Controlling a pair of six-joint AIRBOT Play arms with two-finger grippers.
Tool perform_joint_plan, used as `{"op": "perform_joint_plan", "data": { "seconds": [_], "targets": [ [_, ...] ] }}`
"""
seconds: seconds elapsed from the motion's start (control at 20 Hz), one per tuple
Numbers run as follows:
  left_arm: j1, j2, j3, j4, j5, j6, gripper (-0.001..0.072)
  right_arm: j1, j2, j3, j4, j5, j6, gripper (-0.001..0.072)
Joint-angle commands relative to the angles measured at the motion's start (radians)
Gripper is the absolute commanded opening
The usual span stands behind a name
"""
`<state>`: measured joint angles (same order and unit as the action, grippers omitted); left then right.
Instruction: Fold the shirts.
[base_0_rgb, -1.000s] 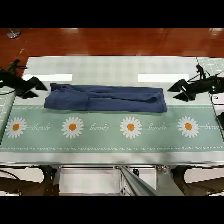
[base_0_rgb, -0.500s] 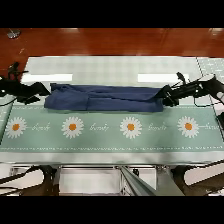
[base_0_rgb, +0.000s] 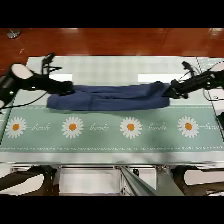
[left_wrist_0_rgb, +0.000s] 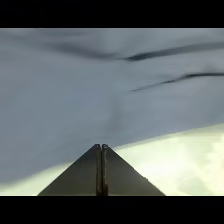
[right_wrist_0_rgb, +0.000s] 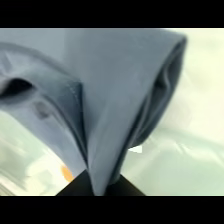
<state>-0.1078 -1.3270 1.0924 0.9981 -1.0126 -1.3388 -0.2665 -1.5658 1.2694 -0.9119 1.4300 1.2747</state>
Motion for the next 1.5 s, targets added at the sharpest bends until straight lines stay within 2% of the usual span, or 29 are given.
{"op": "perform_joint_plan", "data": {
  "seconds": [0.0,0.15,0.3,0.5,0.65,0.8,0.95,1.1,1.2,1.25,1.35,1.45],
  "targets": [
    [-0.234,-0.016,0.023,-0.064,0.207,0.036,0.0015,-0.061,0.188,-0.072,-0.087,0.041,-0.010,0.0022],
    [-0.440,-0.130,0.106,-0.046,0.333,-0.007,0.0015,-0.077,0.404,-0.205,-0.094,0.036,-0.032,0.0022],
    [-0.579,-0.330,0.283,0.027,0.306,-0.116,0.0015,-0.076,0.598,-0.306,-0.090,0.037,-0.022,0.0022],
    [-0.698,-0.587,0.536,-0.003,0.189,-0.277,0.0015,-0.076,0.750,-0.345,-0.082,0.041,0.019,0.0022],
    [-0.786,-0.718,0.657,-0.171,0.124,-0.287,0.0015,-0.076,0.818,-0.345,-0.004,0.048,0.026,0.0022],
    [-0.829,-0.766,0.757,-0.212,0.079,-0.240,0.0016,-0.076,0.840,-0.345,0.024,0.048,0.034,0.0022],
    [-0.731,-0.755,0.833,-0.209,0.000,-0.246,0.0015,-0.072,0.839,-0.345,0.024,0.050,0.051,0.0022],
    [-0.524,-0.696,0.851,-0.208,-0.147,-0.249,0.0015,0.000,0.839,-0.345,0.024,0.022,0.077,0.0022],
    [-0.360,-0.627,0.851,-0.190,-0.258,-0.249,0.0015,0.080,0.837,-0.344,0.024,-0.053,0.111,0.0022],
    [-0.287,-0.589,0.851,-0.148,-0.322,-0.249,0.0015,0.119,0.831,-0.344,0.024,-0.096,0.135,0.0022],
    [-0.152,-0.491,0.839,0.039,-0.445,-0.273,0.0015,0.205,0.780,-0.319,0.043,-0.133,0.179,0.0022],
    [-0.035,-0.341,0.765,0.185,-0.452,-0.271,0.0016,0.309,0.682,-0.258,0.053,-0.157,0.185,0.0022]
  ]
}}
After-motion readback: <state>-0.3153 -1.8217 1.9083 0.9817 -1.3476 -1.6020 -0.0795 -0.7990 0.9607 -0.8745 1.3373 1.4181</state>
